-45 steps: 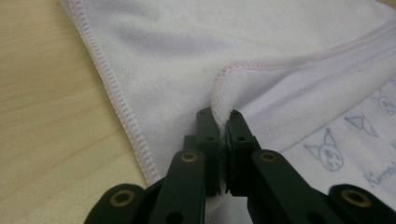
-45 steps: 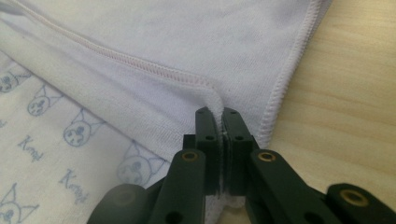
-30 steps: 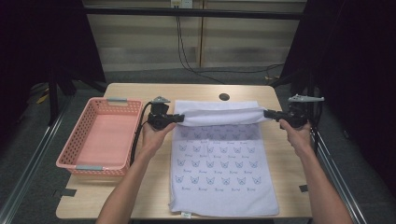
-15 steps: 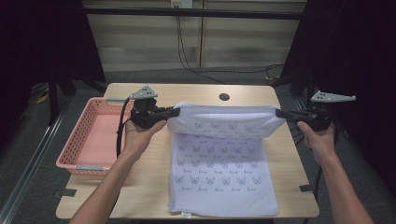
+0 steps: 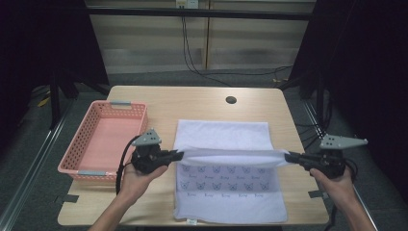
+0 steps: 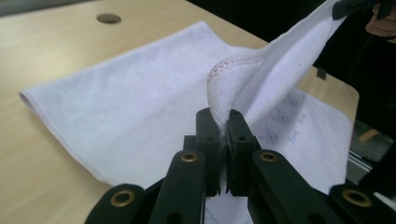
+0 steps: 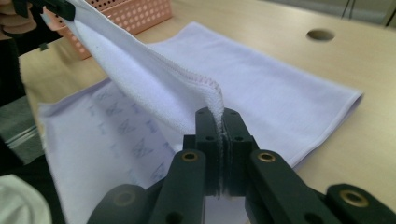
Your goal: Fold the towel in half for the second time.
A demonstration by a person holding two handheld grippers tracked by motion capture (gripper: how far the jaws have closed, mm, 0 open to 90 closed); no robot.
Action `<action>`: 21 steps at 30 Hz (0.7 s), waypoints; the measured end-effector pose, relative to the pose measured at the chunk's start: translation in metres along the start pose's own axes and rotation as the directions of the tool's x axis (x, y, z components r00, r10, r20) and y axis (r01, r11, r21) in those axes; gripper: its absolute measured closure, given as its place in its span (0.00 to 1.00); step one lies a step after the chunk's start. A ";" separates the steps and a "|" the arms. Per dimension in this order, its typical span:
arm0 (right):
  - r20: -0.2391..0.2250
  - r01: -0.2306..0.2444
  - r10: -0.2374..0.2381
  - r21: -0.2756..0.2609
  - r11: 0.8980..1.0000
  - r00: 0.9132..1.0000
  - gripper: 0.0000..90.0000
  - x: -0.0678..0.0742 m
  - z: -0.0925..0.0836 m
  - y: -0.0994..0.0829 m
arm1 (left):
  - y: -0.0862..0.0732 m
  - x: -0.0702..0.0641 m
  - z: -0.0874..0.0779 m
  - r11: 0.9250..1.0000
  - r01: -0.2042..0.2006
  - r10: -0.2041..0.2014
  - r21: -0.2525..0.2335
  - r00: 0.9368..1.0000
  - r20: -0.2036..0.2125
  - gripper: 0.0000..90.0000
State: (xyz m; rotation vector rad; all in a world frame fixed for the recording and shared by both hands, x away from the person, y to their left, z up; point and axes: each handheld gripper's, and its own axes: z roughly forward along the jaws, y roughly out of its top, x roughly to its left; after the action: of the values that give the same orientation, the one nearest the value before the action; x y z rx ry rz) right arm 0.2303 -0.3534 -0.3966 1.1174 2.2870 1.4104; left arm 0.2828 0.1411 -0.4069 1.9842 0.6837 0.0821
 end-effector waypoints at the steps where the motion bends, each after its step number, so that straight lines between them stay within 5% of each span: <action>1: 0.001 0.002 -0.002 0.018 1.000 1.000 0.97 0.002 0.002 -0.009 | -0.008 -0.001 0.003 1.000 -0.007 0.007 0.010 1.000 -0.001 0.95; 6: -0.021 -0.029 0.031 0.106 0.994 0.999 0.97 0.004 0.020 -0.051 | -0.048 0.001 0.023 0.995 0.037 -0.040 0.092 0.999 0.028 0.93; 10: -0.057 -0.047 0.057 0.168 0.985 0.997 0.95 0.005 0.030 -0.070 | -0.068 -0.002 0.030 0.984 0.055 -0.064 0.169 0.997 0.044 0.93; 16: -0.083 -0.016 0.034 0.206 0.978 0.996 0.87 0.017 0.027 -0.077 | -0.075 -0.006 0.022 0.984 0.046 -0.065 0.170 0.992 0.106 0.87; 18: -0.086 -0.011 0.031 0.227 0.974 0.996 0.80 0.022 0.023 -0.080 | -0.079 -0.008 0.021 0.979 0.053 -0.081 0.197 0.987 0.137 0.84; 21: -0.113 0.011 0.018 0.255 0.967 0.993 0.81 0.029 0.021 -0.084 | -0.084 -0.011 0.018 0.970 0.021 -0.055 0.240 0.989 0.134 0.80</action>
State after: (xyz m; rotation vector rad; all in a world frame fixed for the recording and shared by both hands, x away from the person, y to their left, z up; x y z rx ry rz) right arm 0.1811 -0.3400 -0.4722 1.1365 2.6091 1.2354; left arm 0.2434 0.1506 -0.4836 2.1813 0.6647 -0.1691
